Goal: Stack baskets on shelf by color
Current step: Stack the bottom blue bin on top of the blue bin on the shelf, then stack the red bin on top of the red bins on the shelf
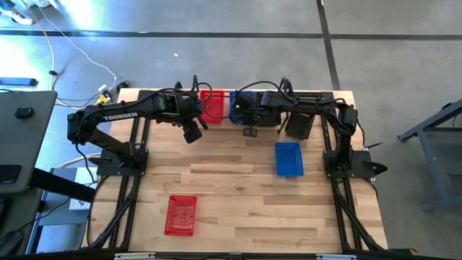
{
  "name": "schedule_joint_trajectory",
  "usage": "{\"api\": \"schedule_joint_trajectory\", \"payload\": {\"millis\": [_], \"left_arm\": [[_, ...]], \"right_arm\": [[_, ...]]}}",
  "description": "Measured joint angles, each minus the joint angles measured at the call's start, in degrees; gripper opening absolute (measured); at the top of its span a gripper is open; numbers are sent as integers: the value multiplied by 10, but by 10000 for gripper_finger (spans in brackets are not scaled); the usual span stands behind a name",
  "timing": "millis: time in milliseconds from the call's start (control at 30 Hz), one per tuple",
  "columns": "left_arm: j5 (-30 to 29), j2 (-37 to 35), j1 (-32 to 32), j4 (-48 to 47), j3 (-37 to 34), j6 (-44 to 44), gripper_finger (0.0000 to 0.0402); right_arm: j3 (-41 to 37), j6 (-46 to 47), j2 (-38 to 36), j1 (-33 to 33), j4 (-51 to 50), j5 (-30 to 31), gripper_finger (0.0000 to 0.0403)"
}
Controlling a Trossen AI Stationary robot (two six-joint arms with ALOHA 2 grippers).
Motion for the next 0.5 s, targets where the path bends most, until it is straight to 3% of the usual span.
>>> {"api": "schedule_joint_trajectory", "payload": {"millis": [267,500], "left_arm": [[6,0,-1,0,0,-10,174],[89,0,-29,0,0,-12,174]], "right_arm": [[1,20,-10,-2,29,-32,105],[1,59,-42,-10,10,-39,106]]}}
